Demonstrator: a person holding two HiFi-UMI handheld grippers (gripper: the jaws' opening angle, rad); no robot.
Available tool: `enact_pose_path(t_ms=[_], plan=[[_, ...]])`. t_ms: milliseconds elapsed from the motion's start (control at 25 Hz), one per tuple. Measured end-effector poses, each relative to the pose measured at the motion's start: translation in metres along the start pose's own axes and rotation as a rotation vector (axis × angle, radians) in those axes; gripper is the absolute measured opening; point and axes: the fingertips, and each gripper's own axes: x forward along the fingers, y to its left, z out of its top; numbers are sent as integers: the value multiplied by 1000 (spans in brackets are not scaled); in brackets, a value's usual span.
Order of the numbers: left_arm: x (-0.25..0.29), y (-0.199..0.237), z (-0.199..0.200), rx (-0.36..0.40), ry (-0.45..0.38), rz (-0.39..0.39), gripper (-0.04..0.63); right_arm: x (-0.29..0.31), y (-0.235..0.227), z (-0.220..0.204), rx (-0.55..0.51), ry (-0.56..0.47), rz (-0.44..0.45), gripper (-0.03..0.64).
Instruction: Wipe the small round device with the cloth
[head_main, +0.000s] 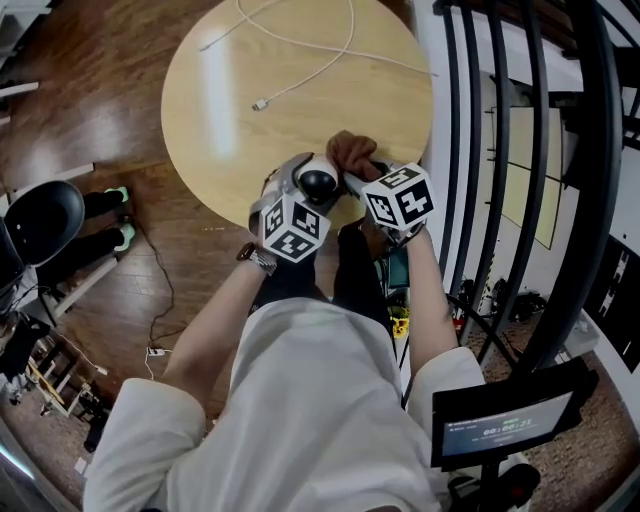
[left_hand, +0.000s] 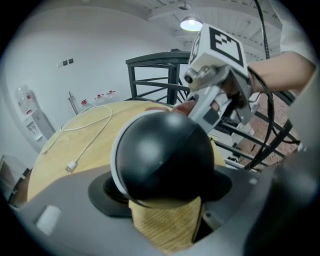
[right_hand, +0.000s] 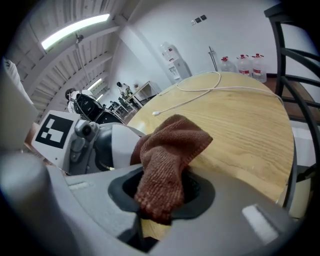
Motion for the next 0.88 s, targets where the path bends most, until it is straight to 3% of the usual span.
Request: enact_pose_path(t_ms=[320,400,520,600,760,880], plan=[[2,0,0,6,4,-10,382,12,-11,-5,-58,37,-81,103],[3,-3,-4,39,17,-50,383,12,-12,-7,-79,38,-112,103],[-1,-7,-9,123,31,-184,383,7,-11,-10,-6,-11,-86,103],[-7,-4,-11,221,30,-257,390,-1,-10,-8,82,-86,-37,104],[-9,-3,-17,435,74,-367,390,-25,-8,1,184,-216,32,104],[-5,-5,-18,493,80,-405,387,-43,-4,7,197,-282,52,104]])
